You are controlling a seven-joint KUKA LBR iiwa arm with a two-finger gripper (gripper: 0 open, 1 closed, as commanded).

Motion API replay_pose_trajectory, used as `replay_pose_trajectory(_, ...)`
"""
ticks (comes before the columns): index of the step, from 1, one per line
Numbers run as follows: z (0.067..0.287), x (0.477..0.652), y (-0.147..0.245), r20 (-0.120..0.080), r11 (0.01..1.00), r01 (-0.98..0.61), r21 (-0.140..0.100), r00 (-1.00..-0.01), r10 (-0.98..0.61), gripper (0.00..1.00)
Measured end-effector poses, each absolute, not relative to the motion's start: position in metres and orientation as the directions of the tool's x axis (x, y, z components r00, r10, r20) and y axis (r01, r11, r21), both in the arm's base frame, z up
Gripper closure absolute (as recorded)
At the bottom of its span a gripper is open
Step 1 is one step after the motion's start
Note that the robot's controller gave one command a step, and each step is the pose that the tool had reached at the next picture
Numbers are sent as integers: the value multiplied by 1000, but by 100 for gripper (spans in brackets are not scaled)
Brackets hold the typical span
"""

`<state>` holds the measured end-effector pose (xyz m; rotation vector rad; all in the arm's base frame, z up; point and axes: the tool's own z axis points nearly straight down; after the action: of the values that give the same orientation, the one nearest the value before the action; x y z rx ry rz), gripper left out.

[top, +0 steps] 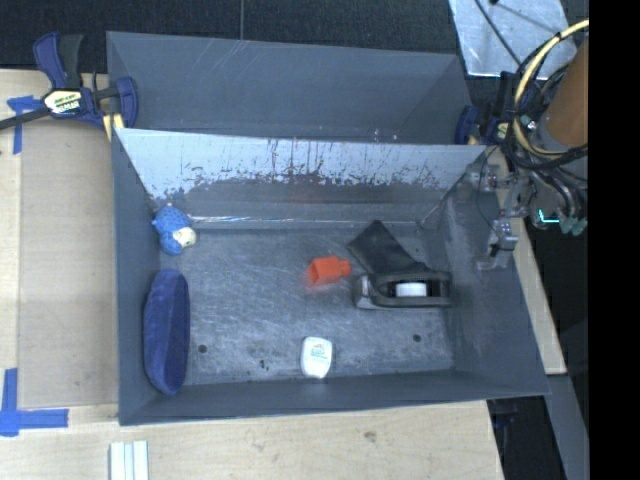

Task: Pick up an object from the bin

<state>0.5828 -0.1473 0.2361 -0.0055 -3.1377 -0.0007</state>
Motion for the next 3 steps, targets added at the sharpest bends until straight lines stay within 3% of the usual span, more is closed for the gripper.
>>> replay_pose_trajectory(1,132,572,-106,3,962,274,0,-962,274,0)
replay_pose_trajectory(2,93,563,-104,-3,944,331,1,-944,331,0)
replay_pose_trajectory(3,92,559,-99,23,945,327,4,-945,327,100)
